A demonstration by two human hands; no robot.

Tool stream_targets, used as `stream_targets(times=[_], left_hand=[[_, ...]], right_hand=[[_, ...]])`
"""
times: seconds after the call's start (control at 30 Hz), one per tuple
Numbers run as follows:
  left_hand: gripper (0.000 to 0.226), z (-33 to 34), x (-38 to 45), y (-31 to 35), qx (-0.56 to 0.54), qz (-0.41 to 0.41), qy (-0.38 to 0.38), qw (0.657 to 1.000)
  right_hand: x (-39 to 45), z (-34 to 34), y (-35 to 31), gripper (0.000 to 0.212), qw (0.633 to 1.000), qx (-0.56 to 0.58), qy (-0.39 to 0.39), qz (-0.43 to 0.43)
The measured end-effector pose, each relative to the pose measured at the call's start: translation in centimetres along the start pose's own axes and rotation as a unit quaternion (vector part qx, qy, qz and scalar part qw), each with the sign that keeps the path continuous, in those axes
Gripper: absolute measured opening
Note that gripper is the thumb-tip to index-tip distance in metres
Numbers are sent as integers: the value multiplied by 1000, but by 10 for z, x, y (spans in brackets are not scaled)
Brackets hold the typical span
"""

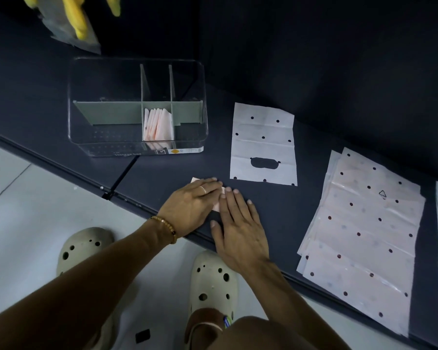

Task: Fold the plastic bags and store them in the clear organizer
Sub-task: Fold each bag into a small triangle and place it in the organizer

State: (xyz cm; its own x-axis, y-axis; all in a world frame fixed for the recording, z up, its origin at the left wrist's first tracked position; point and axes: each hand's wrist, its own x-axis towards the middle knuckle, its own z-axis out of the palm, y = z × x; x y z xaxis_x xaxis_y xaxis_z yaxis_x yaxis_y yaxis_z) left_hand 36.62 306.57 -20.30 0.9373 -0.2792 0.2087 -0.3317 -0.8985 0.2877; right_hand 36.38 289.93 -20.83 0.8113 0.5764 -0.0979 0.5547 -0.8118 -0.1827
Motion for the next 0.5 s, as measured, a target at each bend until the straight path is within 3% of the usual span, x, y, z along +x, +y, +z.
stream_targets(times=[0.13, 0.33, 0.5], left_hand=[[40, -9, -9, -22, -14, -24, -29, 999], [38, -28, -29, -57, -8, -109, -10, 994], [43, -30, -13, -39, -34, -188, -14, 981]], right_hand=[[0, 0, 0, 67, 1000, 1, 0, 3], [-1, 0, 0, 66, 1000, -6, -2, 5], [-1, 1, -1, 66, 1000, -9, 0, 6]])
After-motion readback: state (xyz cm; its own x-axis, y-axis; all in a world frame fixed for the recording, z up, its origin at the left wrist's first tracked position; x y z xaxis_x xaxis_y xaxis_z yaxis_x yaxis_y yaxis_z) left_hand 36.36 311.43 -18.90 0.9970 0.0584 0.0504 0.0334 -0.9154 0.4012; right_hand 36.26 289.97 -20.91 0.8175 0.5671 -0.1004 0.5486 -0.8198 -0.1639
